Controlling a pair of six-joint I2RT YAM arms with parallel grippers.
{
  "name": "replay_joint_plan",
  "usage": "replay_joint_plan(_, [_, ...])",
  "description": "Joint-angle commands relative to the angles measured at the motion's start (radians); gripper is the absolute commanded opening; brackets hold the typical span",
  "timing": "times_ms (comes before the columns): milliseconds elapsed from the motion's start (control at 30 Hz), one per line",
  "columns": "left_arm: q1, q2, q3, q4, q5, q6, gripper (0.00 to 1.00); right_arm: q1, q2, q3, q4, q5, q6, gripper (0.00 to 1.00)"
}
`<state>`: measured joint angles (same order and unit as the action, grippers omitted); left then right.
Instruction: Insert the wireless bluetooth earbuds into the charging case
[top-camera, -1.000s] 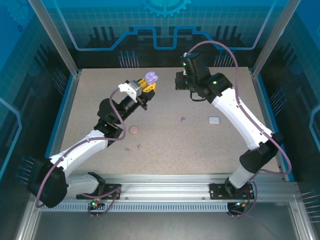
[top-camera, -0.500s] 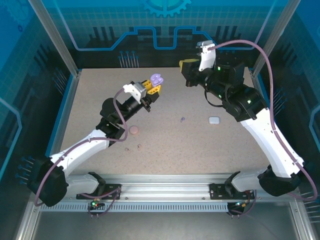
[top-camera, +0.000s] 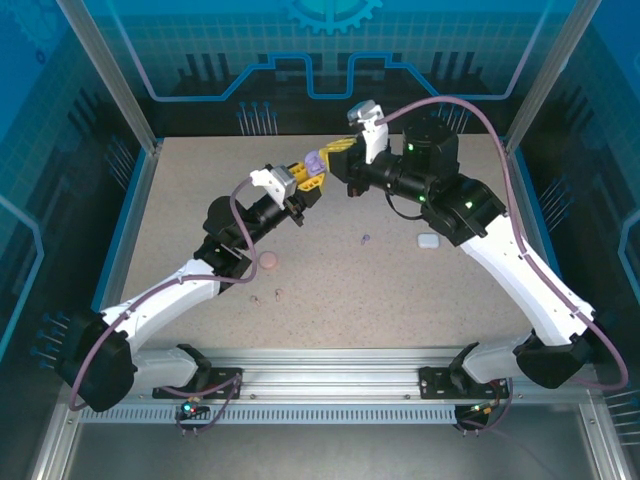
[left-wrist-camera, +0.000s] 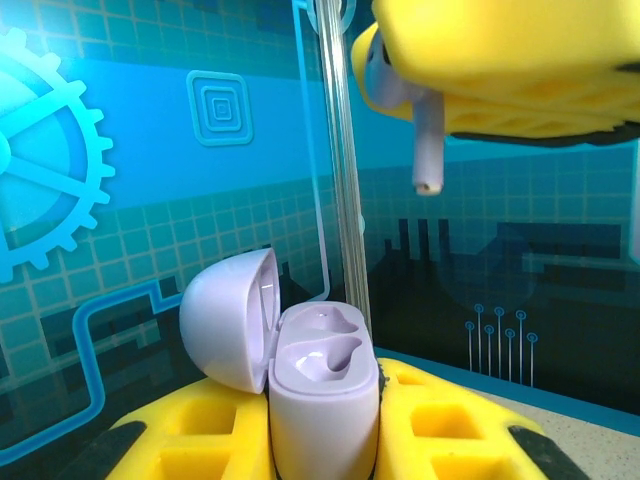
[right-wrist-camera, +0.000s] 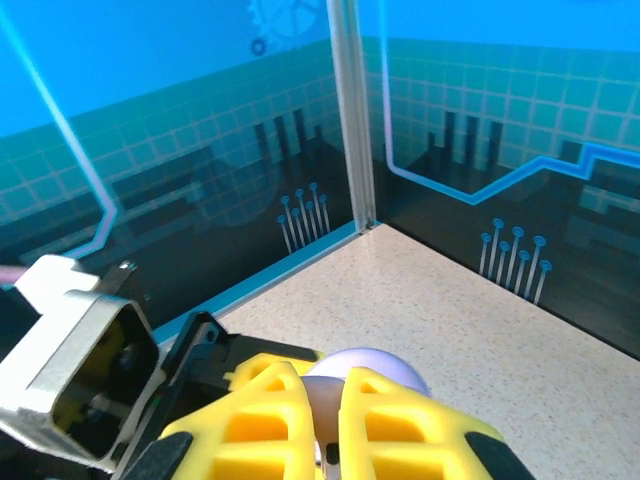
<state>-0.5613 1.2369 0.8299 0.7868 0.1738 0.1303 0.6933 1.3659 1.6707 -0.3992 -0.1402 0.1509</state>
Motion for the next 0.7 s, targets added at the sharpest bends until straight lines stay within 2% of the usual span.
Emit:
replay_joint_plan(0, [-0.008, -0.001, 0.033, 0.003, 0.018, -0.016, 0.0, 0.023, -0.001, -0.014, 0.052, -0.054, -0.056, 0.09])
replay_joint_plan(667, [-0.019, -0.004, 0.035, -0.003, 0.015, -0.009, 0.0, 0.019, 0.025, -0.053, 0.041, 0.034, -0.093, 0.08])
